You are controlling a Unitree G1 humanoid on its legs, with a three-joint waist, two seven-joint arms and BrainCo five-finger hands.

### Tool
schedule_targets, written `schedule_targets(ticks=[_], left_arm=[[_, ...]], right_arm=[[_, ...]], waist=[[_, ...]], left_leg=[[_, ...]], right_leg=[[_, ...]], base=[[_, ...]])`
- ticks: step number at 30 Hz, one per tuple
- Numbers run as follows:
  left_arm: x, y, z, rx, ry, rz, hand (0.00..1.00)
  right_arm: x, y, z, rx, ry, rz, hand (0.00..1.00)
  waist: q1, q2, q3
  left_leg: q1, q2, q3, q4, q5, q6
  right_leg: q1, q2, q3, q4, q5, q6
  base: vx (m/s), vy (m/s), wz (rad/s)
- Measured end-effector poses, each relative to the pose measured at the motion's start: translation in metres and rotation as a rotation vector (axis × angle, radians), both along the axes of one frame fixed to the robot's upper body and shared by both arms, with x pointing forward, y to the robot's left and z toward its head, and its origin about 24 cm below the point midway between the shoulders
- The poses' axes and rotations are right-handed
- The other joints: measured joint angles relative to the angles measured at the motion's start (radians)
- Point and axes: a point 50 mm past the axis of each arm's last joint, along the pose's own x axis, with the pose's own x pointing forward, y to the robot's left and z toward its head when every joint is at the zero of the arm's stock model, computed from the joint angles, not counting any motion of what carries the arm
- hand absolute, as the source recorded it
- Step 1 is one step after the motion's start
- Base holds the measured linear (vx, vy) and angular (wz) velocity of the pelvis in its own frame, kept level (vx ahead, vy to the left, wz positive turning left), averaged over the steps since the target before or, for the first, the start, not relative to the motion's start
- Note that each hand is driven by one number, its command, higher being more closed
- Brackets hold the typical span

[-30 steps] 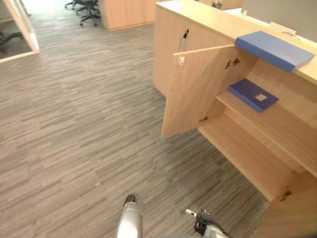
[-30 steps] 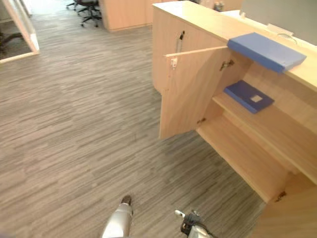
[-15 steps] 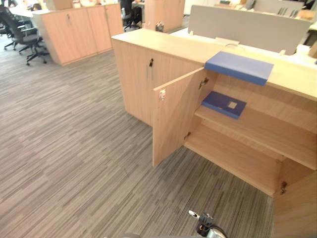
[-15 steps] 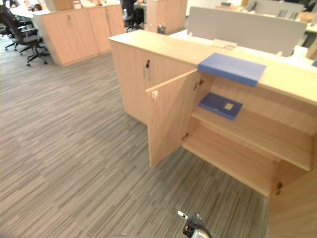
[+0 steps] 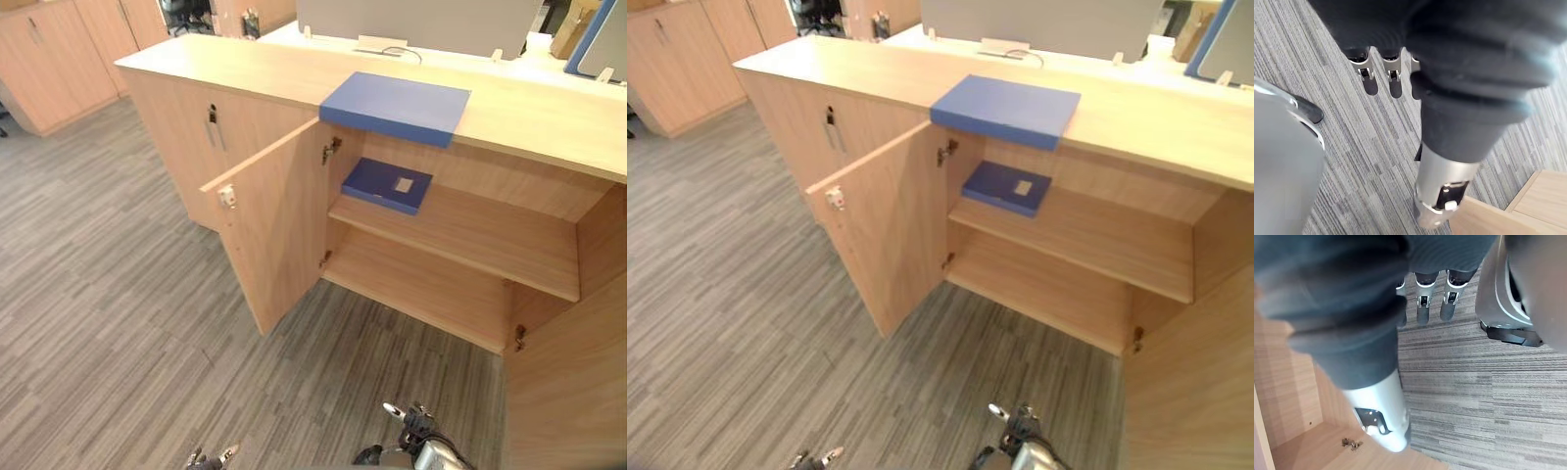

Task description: Walk over to the cabinet, pick up the folder, carry it to the office cabinet, place the folder inside the office cabinet, then close the office cabinet door

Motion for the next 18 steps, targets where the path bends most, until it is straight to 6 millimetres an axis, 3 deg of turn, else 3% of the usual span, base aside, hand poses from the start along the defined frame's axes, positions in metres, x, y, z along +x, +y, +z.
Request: schedule_targets(ticks=[2,4,5,6,8,10,11,12,14,15,16,17,18], left_arm=[[0.002,0.001,0.000,-0.002,-0.008,0.019,0.00],[0.002,0.002,0.000,-0.007,-0.010,0.050,0.00],[0.005,0.003,0.001,-0.004,-0.018,0.059,0.00],[0.010,0.003,0.003,-0.009,-0.036,0.077,0.00],[0.011,0.004,0.003,-0.005,-0.043,0.084,0.00],[0.015,0.007,0.006,0.000,-0.064,0.103,0.00],[0.017,0.009,0.007,0.005,-0.080,0.117,0.00],[0.017,0.013,0.008,0.012,-0.087,0.130,0.00],[0.013,0.015,0.008,0.018,-0.077,0.140,0.00],[0.007,0.012,0.006,0.011,-0.062,0.144,0.00],[0.002,0.012,0.005,0.009,-0.051,0.153,0.00],[0.003,0.024,0.008,0.043,-0.052,0.144,0.00],[0.005,0.024,0.009,0.048,-0.065,0.140,0.00]], right_arm=[[-0.002,-0.001,-0.001,0.004,0.006,-0.015,0.00],[-0.005,0.000,-0.002,0.007,0.012,-0.015,0.00],[-0.005,0.001,-0.002,0.008,0.015,-0.012,0.00],[-0.006,0.002,-0.002,0.010,0.020,-0.008,0.00],[-0.006,0.003,-0.003,0.012,0.024,-0.003,0.00],[-0.007,0.005,-0.003,0.017,0.028,-0.001,0.00],[-0.005,0.007,-0.003,0.020,0.033,0.008,0.00],[-0.004,0.010,-0.004,0.017,0.044,0.033,0.00],[0.000,0.014,-0.003,0.020,0.041,0.056,0.00],[0.003,0.016,-0.002,0.015,0.035,0.082,0.00],[0.005,0.017,-0.002,0.014,0.031,0.086,0.00],[0.002,0.033,-0.003,0.046,0.037,0.118,0.00],[0.007,0.038,-0.002,0.053,0.021,0.137,0.00]], waist=[[-0.006,0.000,-0.003],[-0.012,-0.001,-0.009],[-0.016,-0.001,-0.010],[-0.017,0.003,-0.009],[-0.011,-0.002,-0.005],[-0.003,-0.009,0.003],[0.012,-0.016,0.008],[0.040,-0.020,0.011],[0.055,-0.027,0.021],[0.062,-0.008,0.024],[0.068,-0.009,0.035],[0.074,-0.058,0.036],[0.071,-0.061,0.036]], left_leg=[[-0.005,0.016,-0.021,0.048,0.002,-0.003],[-0.056,0.039,-0.043,0.202,-0.003,-0.013],[-0.101,0.048,-0.066,0.328,0.000,-0.016],[-0.201,0.071,-0.115,0.582,0.048,-0.062],[-0.296,0.076,-0.155,0.819,0.078,-0.090],[-0.390,0.060,-0.144,0.990,0.034,-0.081],[-0.450,0.036,-0.126,1.025,0.000,-0.048],[-0.537,0.004,-0.135,1.007,-0.048,-0.012],[-0.614,-0.034,-0.181,0.897,-0.089,-0.006],[-0.631,-0.043,-0.235,0.673,-0.060,-0.017],[-0.618,-0.041,-0.227,0.658,-0.043,-0.026],[-0.580,-0.086,-0.194,0.622,-0.048,-0.013],[-0.555,-0.102,-0.190,0.581,-0.042,-0.003]], right_leg=[[0.024,0.021,-0.003,-0.014,-0.022,0.009],[0.072,0.053,-0.005,-0.064,-0.020,0.006],[0.100,0.066,-0.006,-0.087,-0.018,0.008],[0.149,0.098,-0.001,-0.130,-0.016,0.010],[0.204,0.128,0.021,-0.180,-0.012,0.014],[0.270,0.143,0.068,-0.240,-0.011,0.016],[0.300,0.141,0.125,-0.269,-0.013,0.017],[0.325,0.125,0.200,-0.294,-0.006,0.029],[0.341,0.085,0.264,-0.288,-0.003,0.077],[0.345,0.065,0.310,-0.252,-0.016,0.131],[0.348,0.054,0.342,-0.232,-0.032,0.160],[0.351,0.016,0.377,-0.237,-0.037,0.165],[0.343,0.035,0.382,-0.257,-0.023,0.142]], base=[[0.34,-0.157,-0.05],[0.35,-0.095,-0.06],[0.41,-0.023,-0.15],[0.34,-0.008,-0.23],[0.29,0.069,-0.41],[0.35,0.173,-0.67],[0.35,0.315,-1.29],[0.35,0.367,-1.45],[0.28,0.387,-1.36],[0.34,0.491,-1.18],[0.45,0.555,-0.82],[0.39,0.359,-0.28],[0.38,0.305,-0.06]])
